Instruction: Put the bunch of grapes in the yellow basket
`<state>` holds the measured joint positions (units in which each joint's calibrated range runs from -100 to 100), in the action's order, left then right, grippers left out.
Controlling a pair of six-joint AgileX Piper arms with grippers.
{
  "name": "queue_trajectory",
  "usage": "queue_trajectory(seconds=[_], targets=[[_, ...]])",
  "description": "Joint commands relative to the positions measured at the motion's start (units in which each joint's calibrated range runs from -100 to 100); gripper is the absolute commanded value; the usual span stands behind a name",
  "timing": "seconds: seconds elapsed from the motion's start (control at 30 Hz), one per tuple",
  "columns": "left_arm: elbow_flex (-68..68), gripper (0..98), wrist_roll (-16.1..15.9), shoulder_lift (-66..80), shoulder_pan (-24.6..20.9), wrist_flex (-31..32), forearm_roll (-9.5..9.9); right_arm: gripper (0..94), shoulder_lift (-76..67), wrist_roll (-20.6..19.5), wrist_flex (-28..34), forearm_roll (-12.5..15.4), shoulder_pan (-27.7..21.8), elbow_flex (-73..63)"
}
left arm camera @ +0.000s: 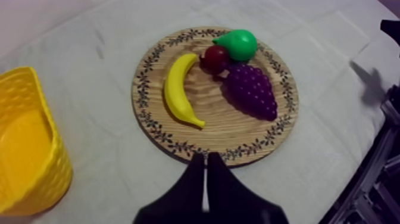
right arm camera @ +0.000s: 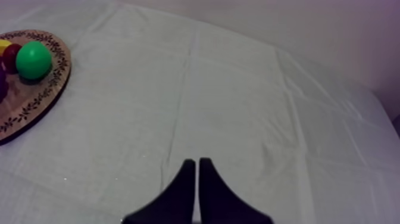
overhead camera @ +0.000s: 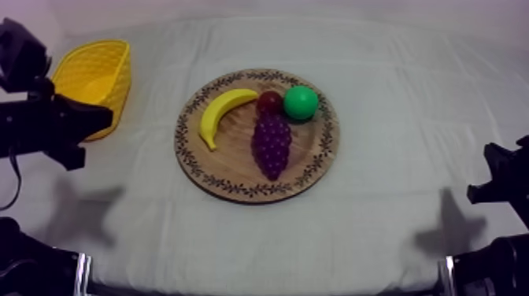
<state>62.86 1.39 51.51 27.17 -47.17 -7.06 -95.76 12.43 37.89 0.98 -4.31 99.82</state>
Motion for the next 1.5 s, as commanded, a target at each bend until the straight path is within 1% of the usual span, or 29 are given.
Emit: queue_trajectory(seconds=[0.0,0.23,0.43,0.53,0.7,0.83,0.93,1.1,1.27,1.47], targets=[[-7.0,0.0,1.4,-7.9,0.7,-3.4,0.27,0.3,0.0,0.0,0.0,0.0,0.0,0.0],[-20.2,0.0,5.6,-21.8,3.0,-12.9,1.65,0.3,0.0,0.0,0.0,0.0,0.0,0.0],[-31.1,0.0,9.6,-32.2,6.1,-19.3,3.51,0.3,0.0,0.0,0.0,0.0,0.0,0.0],[-35.8,0.0,11.9,-37.0,8.3,-21.1,4.07,0.3,0.0,0.0,0.0,0.0,0.0,0.0],[-42.0,0.0,15.3,-45.2,11.7,-22.2,4.59,0.3,0.0,0.0,0.0,0.0,0.0,0.0],[-47.5,0.0,18.5,-51.6,14.0,-24.7,5.68,0.3,0.0,0.0,0.0,0.0,0.0,0.0],[-52.4,0.0,20.9,-56.2,15.3,-27.1,6.3,0.3,0.0,0.0,0.0,0.0,0.0,0.0],[-60.1,0.0,24.4,-62.7,16.1,-31.4,6.57,0.3,0.0,0.0,0.0,0.0,0.0,0.0],[-64.8,0.0,26.1,-67.4,15.7,-34.7,6.44,0.3,0.0,0.0,0.0,0.0,0.0,0.0],[-68.4,0.0,26.3,-70.8,15.2,-36.2,6.55,0.3,0.0,0.0,0.0,0.0,0.0,0.0]])
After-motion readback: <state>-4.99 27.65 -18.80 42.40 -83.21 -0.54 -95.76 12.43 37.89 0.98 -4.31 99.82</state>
